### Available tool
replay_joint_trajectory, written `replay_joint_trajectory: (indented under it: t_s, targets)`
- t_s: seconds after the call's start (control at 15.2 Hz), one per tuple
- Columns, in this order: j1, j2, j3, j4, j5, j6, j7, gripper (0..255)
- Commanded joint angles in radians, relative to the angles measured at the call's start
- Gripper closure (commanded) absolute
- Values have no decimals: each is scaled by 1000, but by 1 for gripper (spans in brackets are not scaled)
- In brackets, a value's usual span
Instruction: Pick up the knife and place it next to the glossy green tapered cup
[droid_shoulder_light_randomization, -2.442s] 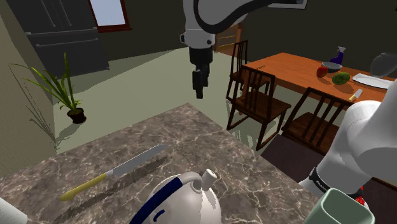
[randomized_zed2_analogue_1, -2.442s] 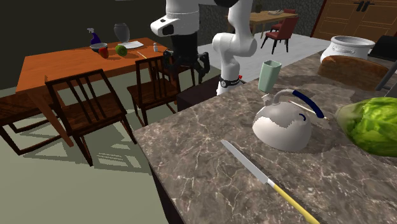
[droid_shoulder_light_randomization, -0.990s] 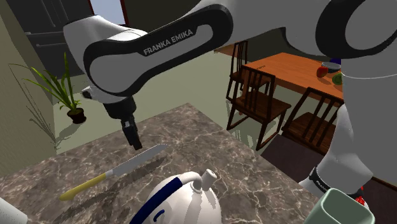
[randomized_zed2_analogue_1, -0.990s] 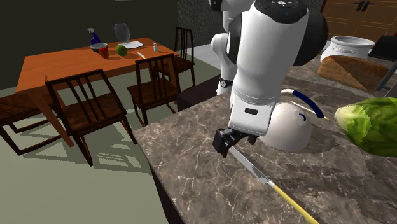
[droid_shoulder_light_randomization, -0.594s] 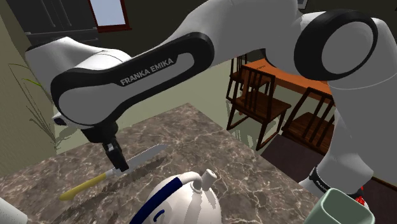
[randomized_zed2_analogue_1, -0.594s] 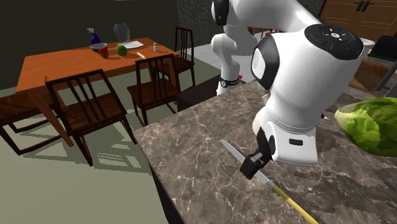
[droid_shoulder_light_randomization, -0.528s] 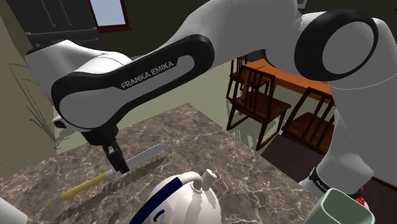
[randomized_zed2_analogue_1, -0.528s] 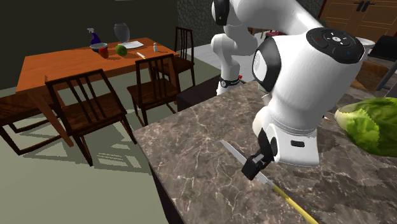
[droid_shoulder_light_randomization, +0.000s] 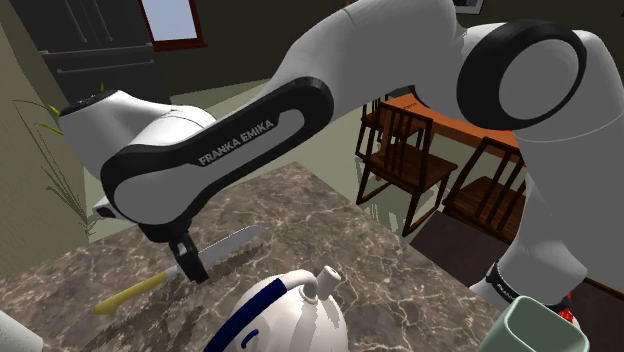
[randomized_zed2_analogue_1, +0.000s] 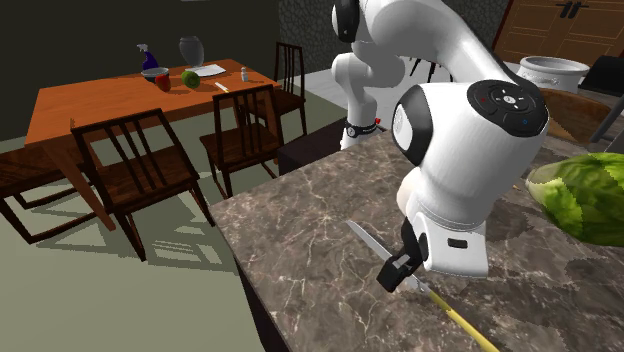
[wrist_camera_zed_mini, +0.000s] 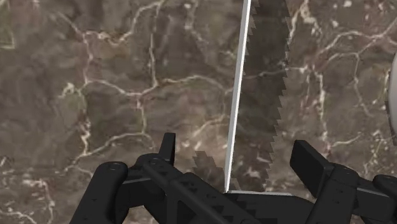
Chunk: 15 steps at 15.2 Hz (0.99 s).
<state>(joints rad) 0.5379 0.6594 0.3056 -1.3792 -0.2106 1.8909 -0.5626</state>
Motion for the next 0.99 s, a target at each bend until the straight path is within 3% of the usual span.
replay_joint_trajectory:
  t_s: [0.0,0.33,0.4,0.92]
  targets:
    - [0,1,0,-2,0,3,0,0]
    - [0,1,0,-1,0,2,0,0]
    - [0,1,0,-1,0,2,0,255]
    - [0,1,0,-1,0,2,0,255]
